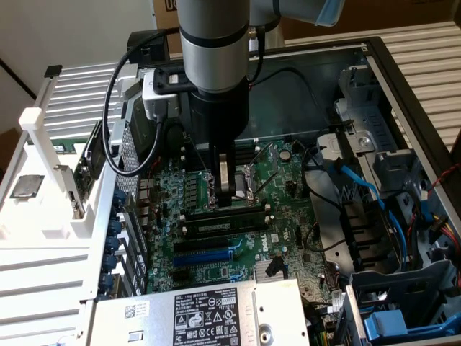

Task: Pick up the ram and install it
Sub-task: 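Press down the ram until it locks into place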

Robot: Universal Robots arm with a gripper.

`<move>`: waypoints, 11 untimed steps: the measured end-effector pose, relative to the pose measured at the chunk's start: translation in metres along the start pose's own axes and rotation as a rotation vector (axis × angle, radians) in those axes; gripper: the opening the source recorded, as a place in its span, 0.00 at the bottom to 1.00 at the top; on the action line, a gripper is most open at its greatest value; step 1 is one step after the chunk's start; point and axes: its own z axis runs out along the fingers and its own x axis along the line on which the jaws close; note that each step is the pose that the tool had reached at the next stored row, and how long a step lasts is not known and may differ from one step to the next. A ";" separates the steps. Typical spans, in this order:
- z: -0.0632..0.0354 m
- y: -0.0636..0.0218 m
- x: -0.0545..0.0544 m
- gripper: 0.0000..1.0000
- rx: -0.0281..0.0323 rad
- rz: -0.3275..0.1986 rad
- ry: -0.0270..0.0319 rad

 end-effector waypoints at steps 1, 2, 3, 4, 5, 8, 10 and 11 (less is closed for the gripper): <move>0.0000 0.0000 0.000 0.10 0.0000 0.000 0.0000; 0.0000 0.0000 0.000 0.10 0.0000 0.000 0.0000; 0.0000 0.0000 0.000 0.10 0.0000 0.000 0.0001; 0.0000 0.0000 0.000 0.10 0.0000 0.000 0.0001; -0.0001 0.0000 0.000 0.10 0.0000 0.001 0.0001; -0.0001 -0.0001 0.000 0.10 0.0012 0.052 -0.0006; -0.0001 0.0000 0.000 0.10 0.0019 0.082 -0.0011; -0.0001 0.0000 0.000 0.10 0.0023 0.098 -0.0013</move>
